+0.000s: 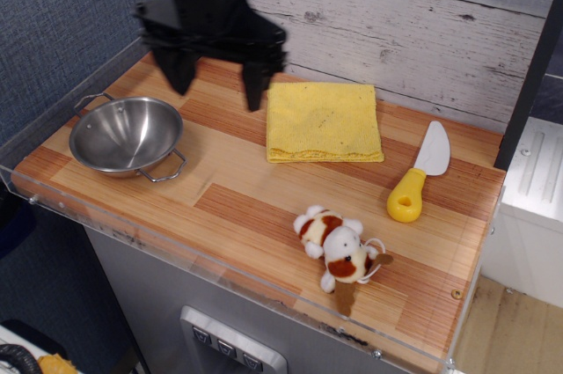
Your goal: Place the pan on the yellow cloth.
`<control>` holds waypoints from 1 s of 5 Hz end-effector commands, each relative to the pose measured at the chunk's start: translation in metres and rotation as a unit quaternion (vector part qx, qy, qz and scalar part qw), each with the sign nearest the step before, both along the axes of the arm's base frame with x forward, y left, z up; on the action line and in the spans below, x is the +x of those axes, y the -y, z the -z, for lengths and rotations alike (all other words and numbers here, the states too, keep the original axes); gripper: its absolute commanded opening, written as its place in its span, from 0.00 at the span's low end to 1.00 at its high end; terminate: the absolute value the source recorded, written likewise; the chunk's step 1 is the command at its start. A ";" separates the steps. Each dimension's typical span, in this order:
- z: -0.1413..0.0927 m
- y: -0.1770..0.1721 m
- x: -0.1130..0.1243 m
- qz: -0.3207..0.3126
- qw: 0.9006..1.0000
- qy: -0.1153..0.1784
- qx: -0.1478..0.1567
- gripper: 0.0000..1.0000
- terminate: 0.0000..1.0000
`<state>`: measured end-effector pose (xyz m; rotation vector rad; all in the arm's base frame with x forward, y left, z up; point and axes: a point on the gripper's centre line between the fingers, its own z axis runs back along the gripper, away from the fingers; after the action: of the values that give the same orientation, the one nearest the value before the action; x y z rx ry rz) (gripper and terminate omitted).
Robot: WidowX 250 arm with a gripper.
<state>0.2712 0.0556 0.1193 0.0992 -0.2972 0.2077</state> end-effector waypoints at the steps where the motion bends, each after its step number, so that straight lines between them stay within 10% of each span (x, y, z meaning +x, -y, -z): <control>1: 0.007 -0.047 -0.007 -0.062 0.995 -0.016 0.078 1.00 0.00; 5: 0.050 -0.071 0.010 -0.127 0.982 -0.037 0.138 1.00 0.00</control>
<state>0.2818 0.1228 0.0549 0.4157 -0.2028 0.3998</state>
